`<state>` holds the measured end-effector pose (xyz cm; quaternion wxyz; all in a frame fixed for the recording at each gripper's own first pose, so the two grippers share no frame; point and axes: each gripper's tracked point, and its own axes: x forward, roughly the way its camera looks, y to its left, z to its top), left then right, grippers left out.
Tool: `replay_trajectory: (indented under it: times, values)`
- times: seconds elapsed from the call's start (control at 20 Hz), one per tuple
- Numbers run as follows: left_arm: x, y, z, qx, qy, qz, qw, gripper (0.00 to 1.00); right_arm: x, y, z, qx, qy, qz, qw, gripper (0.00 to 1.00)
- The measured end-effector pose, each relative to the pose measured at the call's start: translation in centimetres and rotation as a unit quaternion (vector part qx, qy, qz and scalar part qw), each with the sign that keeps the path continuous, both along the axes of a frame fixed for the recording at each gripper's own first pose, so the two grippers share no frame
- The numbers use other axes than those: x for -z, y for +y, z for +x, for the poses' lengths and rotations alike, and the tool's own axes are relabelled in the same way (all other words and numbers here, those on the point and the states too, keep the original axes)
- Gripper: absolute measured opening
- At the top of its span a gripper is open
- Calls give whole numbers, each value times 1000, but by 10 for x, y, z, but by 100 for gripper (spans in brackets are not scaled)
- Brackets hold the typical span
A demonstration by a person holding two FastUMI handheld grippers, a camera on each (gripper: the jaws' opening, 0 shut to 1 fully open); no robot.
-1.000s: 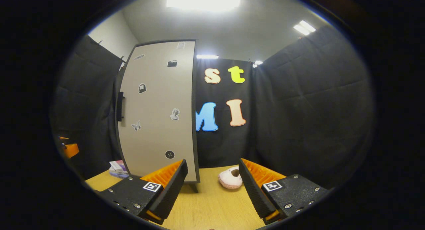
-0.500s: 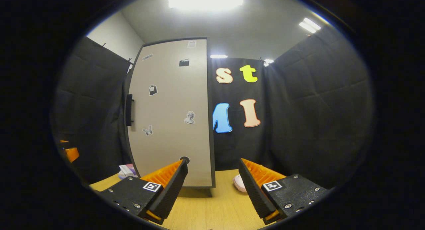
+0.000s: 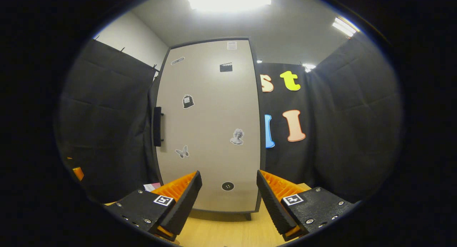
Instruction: Open the cabinet door with the right hand, grasp the bottle in the cabinet with the left hand and place it on the coaster, then close the cabinet door with the right hand.
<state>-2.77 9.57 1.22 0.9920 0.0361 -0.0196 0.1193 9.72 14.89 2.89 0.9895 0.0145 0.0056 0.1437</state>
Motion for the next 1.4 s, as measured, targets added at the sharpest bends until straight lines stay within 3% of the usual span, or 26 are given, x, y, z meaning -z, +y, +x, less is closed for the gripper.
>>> replay_trajectory:
  times: [0.1,0.35,0.55,0.65,0.7,0.8,1.4]
  values:
    - [2,12,-7,-15,2,1,1000,92,-6,17,5,-13,-4,4,1000,95]
    - [10,40,-22,-48,9,0,999,88,-19,57,18,-41,-11,10,999,95]
    - [14,62,-37,-73,13,1,997,92,-32,88,29,-58,-19,12,998,95]
    - [17,73,-45,-86,15,2,996,88,-40,103,35,-67,-23,17,997,95]
    - [18,78,-48,-92,16,1,996,92,-43,111,39,-70,-22,20,997,95]
    - [21,88,-54,-104,18,-4,994,88,-48,127,44,-78,-21,26,996,95]
    - [35,132,-81,-146,28,-17,989,92,-69,218,78,-118,-4,14,993,94]
